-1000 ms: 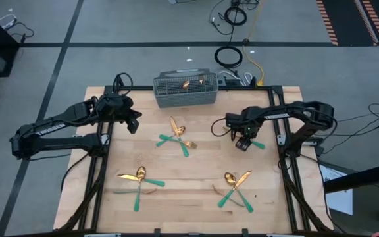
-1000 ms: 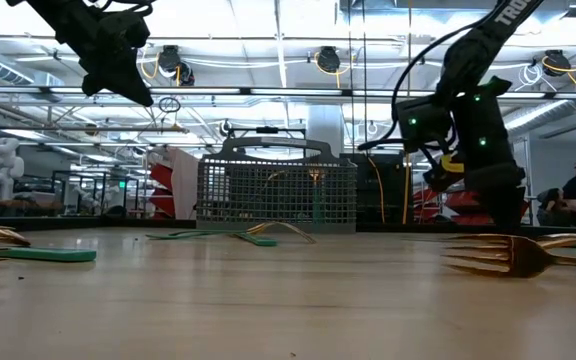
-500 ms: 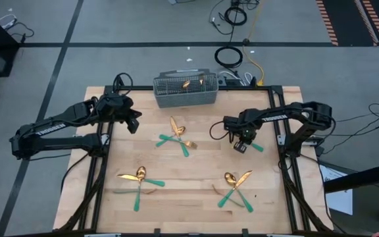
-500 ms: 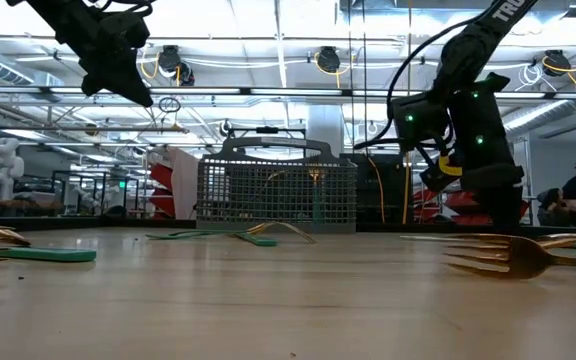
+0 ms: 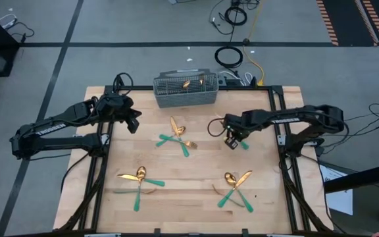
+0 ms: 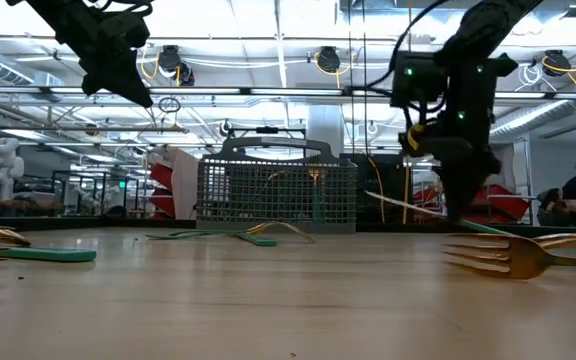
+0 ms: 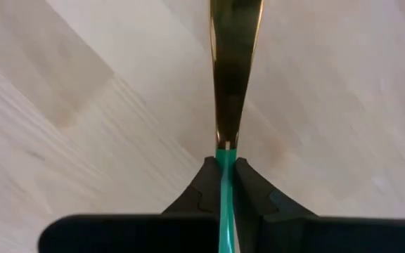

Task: Sort silverware
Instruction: Put the green knife into the gray bin

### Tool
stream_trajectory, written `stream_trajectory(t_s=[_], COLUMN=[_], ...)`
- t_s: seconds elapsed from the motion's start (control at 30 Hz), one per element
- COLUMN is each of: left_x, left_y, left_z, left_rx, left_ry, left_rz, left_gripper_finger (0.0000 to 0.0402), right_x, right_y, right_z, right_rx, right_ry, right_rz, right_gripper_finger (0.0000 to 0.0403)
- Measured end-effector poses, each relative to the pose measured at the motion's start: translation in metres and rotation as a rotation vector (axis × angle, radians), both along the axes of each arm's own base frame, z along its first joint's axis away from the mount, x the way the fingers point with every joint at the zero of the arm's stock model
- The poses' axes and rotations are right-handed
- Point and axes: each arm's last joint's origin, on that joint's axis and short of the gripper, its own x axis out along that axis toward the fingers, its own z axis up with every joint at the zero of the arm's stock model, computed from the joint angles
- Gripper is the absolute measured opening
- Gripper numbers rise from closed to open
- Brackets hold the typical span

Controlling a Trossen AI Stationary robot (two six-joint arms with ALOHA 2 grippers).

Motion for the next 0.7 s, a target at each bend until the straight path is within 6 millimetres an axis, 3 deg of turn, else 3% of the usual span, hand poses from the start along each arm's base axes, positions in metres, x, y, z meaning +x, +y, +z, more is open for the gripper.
stream_trajectory(t_s=[0.2,0.43,0.57,0.7], left_x=[0.0,0.0,0.0,0.0], left_y=[0.0,0.0,0.0,0.0], left_z=[0.0,0.0,0.0,0.0], left_rx=[0.0,0.001,0.002,0.007], left_ry=[0.0,-0.001,-0.003,-0.001], left_rz=[0.0,0.0,0.0,0.007], left_gripper_finger=[0.001,0.001,0.001,0.001], right_x=[0.015,0.042,0.054,0.073], right_y=[-0.001,-0.012,-0.026,-0.048], right_z=[0.018,0.051,0.071,0.085], right_rx=[-0.061,-0.223,-0.355,-0.451], right_ry=[-0.249,-0.685,-0.907,-0.946], right_rz=[-0.053,-0.139,-0.189,-0.187], right_gripper_finger=[0.0,0.0,0.0,0.0])
